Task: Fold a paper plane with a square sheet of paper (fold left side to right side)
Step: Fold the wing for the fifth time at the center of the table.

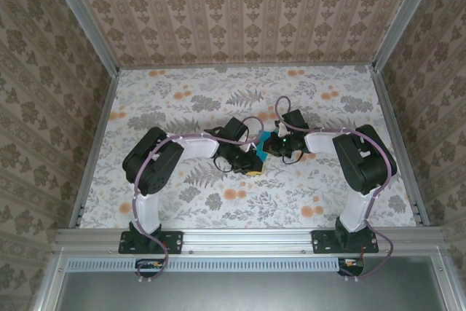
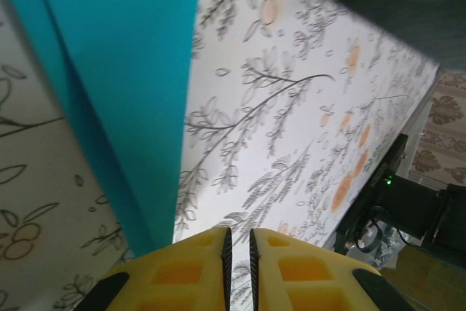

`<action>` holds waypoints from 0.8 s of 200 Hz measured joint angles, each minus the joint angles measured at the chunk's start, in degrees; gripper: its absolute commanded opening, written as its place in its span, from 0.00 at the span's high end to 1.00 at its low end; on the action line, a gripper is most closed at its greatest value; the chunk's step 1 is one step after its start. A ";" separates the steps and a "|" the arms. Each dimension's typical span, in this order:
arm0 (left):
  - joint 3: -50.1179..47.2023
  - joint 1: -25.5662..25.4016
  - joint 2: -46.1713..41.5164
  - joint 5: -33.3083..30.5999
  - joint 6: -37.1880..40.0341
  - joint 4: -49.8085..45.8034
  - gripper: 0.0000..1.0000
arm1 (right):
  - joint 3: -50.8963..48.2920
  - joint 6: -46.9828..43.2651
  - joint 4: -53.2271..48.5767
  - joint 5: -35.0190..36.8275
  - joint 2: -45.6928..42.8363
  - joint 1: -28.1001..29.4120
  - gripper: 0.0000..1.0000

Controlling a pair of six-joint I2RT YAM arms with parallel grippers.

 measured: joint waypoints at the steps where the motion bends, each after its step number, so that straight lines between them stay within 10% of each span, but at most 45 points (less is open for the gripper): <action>1: -0.02 0.00 0.04 0.00 0.00 -0.02 0.83 | 0.00 0.00 -0.02 0.00 0.00 0.00 0.92; 160: -2.32 0.00 0.61 -0.17 -0.90 1.95 0.85 | 1.62 -1.49 -3.45 1.25 0.00 0.28 0.92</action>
